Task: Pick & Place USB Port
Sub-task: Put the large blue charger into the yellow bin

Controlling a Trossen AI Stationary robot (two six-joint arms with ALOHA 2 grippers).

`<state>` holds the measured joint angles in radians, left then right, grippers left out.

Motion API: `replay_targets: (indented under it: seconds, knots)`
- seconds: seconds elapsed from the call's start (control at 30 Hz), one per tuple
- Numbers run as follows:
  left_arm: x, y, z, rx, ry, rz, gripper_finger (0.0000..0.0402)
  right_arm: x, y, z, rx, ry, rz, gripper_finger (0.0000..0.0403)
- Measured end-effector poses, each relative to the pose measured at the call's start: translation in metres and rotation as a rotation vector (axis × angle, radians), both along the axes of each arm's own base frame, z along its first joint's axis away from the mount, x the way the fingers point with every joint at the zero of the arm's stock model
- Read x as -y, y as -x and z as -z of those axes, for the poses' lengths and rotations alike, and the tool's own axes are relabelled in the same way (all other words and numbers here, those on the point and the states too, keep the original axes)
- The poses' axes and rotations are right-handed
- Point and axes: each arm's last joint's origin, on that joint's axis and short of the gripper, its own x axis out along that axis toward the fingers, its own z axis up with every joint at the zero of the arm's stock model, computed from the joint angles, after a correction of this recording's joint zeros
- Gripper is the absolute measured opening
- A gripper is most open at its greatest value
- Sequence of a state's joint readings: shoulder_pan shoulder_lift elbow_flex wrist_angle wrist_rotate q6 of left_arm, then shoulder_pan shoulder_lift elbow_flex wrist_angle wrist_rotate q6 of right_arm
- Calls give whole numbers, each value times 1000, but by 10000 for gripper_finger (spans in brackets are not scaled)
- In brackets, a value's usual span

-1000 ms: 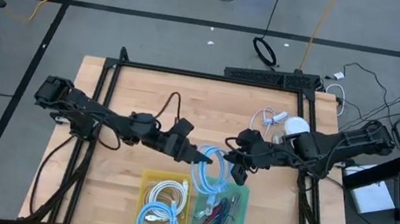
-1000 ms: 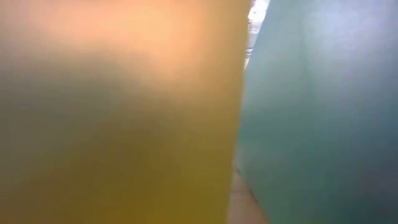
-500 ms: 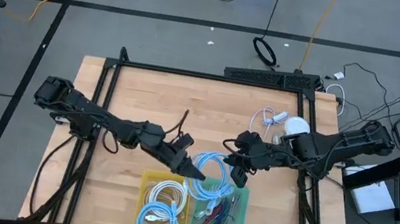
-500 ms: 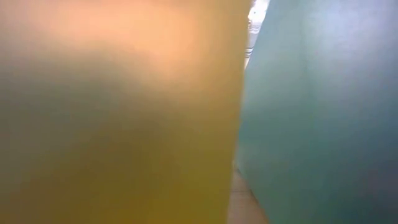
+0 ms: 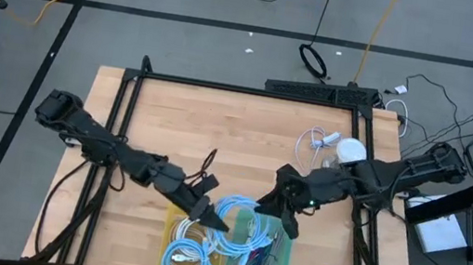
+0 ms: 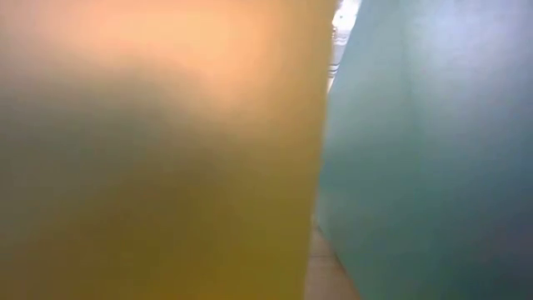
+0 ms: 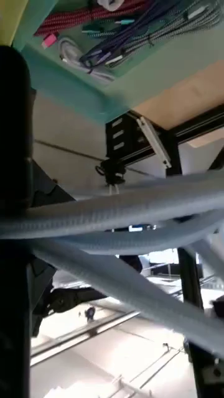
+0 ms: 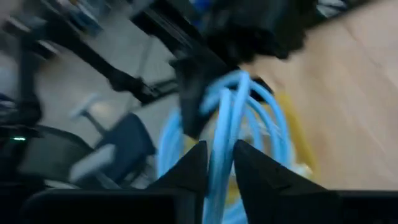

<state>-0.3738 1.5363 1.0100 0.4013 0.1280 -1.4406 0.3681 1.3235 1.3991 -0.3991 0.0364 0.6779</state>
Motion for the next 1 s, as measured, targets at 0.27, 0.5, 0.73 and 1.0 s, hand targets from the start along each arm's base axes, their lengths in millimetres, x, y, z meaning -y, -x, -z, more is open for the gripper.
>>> replay_targets:
  seconds: [0.27,0.5,0.73,1.0]
  knots:
    - [56,42,9,-183,-23,-41,27,-5,10,-24,156,-93,-34,159]
    - [108,84,36,-329,-56,-172,26,0,23,-31,161,-88,-37,187]
    - [99,87,65,-441,-116,-249,26,2,27,-27,115,-56,-39,175]
    - [75,88,102,-530,-37,-134,26,1,28,-23,73,-42,-40,172]
